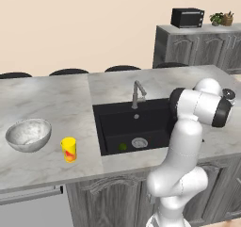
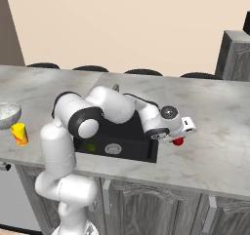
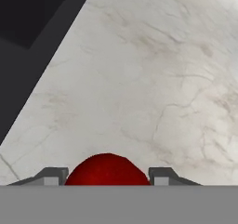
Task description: Remove the lime and apple from the sink. Then move the bowl and cup from the counter to the sink for washing.
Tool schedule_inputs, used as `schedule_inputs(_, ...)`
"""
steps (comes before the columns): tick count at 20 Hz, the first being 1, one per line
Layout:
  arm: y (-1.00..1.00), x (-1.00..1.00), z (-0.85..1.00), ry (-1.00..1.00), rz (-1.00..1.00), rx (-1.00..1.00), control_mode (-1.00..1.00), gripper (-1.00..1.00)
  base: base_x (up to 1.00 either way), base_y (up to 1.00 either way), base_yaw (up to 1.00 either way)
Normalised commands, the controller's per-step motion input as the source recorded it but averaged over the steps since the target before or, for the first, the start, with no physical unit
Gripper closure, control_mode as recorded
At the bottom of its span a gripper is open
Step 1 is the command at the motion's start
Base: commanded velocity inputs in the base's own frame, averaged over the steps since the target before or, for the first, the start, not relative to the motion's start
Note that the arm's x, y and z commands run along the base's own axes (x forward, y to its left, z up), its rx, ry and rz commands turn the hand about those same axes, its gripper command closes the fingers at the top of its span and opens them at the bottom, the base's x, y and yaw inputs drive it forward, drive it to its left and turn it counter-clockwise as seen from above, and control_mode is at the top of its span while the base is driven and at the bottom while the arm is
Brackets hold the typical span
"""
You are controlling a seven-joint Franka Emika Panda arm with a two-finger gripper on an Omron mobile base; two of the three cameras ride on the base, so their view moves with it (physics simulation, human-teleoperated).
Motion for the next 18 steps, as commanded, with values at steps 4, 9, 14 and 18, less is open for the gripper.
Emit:
schedule_inputs(4,-0.16,0.06,-0.21,0.05,0.0,0.0,-1.0,1.0,0.0,0.0,0.0)
schedule_inputs(9,-0.14,0.03,-0.2,0.02,0.0,0.0,-1.0,1.0,0.0,0.0,0.0)
schedule_inputs(14,-0.15,0.03,-0.18,0.0,0.0,0.0,-1.0,1.0,0.0,0.0,0.0)
schedule_inputs(18,-0.12,0.01,-0.2,0.0,0.0,0.01,-1.0,1.0,0.0,0.0,0.0)
